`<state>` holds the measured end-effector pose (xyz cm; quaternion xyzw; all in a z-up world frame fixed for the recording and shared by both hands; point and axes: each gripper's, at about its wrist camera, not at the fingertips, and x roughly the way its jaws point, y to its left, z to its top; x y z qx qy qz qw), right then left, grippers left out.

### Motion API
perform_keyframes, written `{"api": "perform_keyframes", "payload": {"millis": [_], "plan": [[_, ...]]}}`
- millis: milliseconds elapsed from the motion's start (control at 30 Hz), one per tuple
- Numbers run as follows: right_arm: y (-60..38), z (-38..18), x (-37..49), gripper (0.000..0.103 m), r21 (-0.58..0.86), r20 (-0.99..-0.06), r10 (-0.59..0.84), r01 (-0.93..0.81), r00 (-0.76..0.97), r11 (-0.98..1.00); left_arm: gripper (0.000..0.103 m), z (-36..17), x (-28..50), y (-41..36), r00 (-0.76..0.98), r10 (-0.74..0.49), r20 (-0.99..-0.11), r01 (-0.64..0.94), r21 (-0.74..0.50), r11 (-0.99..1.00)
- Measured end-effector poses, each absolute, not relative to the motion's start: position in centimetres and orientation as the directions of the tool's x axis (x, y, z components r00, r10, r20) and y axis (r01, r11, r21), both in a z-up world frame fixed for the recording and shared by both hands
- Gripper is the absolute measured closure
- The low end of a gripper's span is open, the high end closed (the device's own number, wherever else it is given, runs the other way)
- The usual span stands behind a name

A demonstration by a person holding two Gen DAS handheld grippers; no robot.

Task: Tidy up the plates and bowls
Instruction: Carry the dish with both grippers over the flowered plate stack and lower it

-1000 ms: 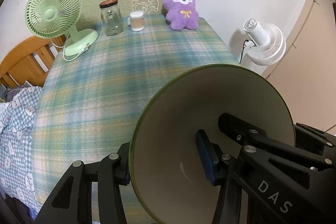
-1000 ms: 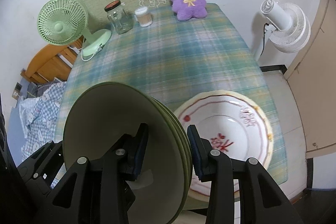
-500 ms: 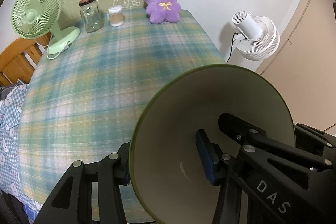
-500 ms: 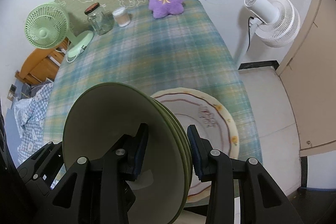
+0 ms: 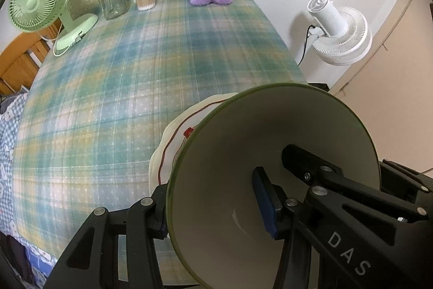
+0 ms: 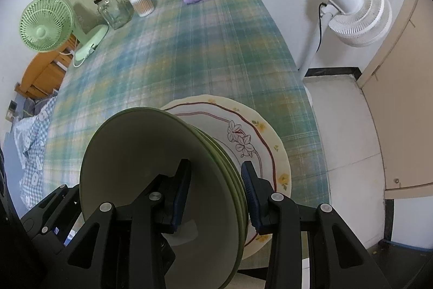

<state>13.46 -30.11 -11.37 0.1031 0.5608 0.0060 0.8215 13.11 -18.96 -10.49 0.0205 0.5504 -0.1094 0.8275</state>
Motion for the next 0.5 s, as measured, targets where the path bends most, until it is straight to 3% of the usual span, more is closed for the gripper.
{"api": "perform_keyframes", "payload": {"millis": [400,500], "plan": [[-30.4,-12.2,15.3,0.06,0.17,-0.919,0.13,0.077,0.371,0.982,0.051,-10.8,14.2,-19.8,0.391,-0.123,-0.912,0.193,-0.05,0.98],[-30.4,-12.3,15.2,0.06,0.168,-0.919,0.13,0.073,0.372,0.983,0.047,-10.9,13.9,-19.8,0.397,-0.132,-0.908,0.206,-0.051,0.977]]}}
